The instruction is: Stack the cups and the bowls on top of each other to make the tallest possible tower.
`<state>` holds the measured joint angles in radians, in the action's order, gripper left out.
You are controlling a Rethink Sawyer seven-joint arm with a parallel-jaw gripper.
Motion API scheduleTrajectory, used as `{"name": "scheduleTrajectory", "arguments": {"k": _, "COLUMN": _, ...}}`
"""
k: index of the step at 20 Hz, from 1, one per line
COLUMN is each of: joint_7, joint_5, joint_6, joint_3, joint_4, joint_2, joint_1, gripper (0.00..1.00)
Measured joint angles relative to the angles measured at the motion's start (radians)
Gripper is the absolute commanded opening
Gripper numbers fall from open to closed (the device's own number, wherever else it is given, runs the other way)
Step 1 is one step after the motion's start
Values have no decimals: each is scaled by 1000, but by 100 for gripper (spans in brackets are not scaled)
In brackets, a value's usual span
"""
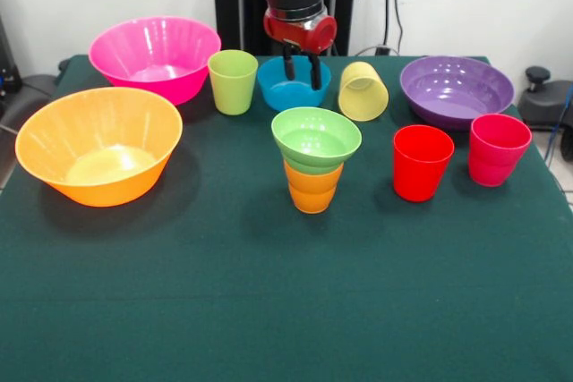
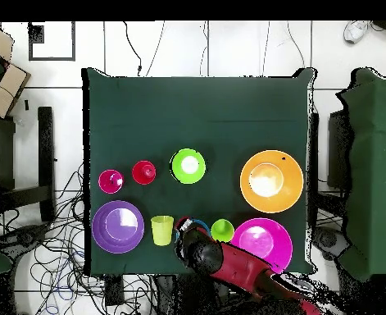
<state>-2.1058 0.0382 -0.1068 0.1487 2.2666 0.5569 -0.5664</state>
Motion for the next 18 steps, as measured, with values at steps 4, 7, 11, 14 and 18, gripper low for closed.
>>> {"name": "scheduleTrajectory", "arguments": {"k": 4, "joint_7": 0, "joint_5": 0, "joint_6": 0, "joint_3": 1, "joint_4": 0, "joint_2": -2, "joint_1": 1, "gripper": 100}}
{"name": "scheduleTrajectory", "arguments": {"k": 7, "joint_7": 0, "joint_5": 0, "joint_6": 0, "joint_3": 2, "joint_4": 0, "joint_2": -13, "joint_1": 3, "gripper": 100}}
{"name": "scheduleTrajectory", "arguments": {"k": 11, "joint_7": 0, "joint_5": 0, "joint_6": 0, "joint_3": 2, "joint_4": 0, "joint_2": -23, "joint_1": 7, "gripper": 100}}
{"name": "scheduleTrajectory", "arguments": {"k": 14, "joint_7": 0, "joint_5": 0, "joint_6": 0, "joint_3": 2, "joint_4": 0, "joint_2": -37, "joint_1": 9, "gripper": 100}}
{"name": "scheduleTrajectory", "arguments": {"k": 18, "joint_7": 0, "joint_5": 0, "joint_6": 0, "joint_3": 2, "joint_4": 0, "joint_2": -55, "joint_1": 16, "gripper": 100}}
